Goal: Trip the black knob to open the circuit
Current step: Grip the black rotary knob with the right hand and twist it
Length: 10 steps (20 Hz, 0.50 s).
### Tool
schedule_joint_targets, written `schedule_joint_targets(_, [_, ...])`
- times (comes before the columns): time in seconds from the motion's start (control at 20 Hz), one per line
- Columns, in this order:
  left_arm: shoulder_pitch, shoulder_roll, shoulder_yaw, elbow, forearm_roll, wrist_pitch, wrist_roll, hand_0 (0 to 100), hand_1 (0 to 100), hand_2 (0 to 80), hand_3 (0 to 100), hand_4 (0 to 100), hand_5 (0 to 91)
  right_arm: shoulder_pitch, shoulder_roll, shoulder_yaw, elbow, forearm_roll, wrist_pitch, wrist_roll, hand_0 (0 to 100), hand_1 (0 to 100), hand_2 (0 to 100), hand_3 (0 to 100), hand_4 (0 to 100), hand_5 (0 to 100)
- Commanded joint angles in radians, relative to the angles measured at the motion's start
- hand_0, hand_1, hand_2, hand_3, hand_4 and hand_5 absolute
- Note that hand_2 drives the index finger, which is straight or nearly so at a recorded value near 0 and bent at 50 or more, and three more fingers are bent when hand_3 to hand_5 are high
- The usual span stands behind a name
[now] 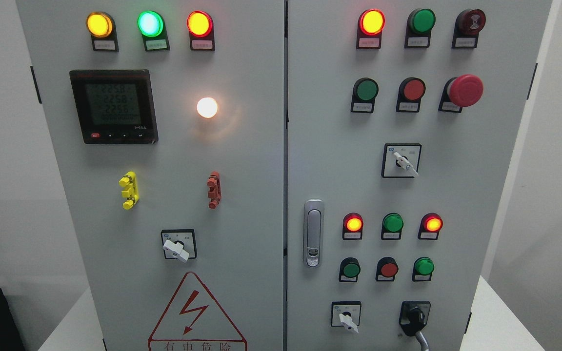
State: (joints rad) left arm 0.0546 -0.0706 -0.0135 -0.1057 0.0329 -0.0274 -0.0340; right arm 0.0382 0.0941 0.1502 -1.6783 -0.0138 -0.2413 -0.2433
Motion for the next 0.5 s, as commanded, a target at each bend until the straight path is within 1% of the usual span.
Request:
schedule_joint_targets(0.0, [-0.004,0.000,0.001,0.000,0.002,-0.002,0.000,12,39,0.0,0,0,0.0,-0.024,0.000,0.042,-0.021,0.003,-0.015,0.022,90,83,0,100,100,91])
schedule_joint_targets(0.45, [-0.004,0.000,0.001,0.000,0.002,-0.002,0.000,12,39,0.0,0,0,0.0,-0.026,0.000,0.043,-0.023,0.003,-0.015,0.022,90,83,0,100,100,91])
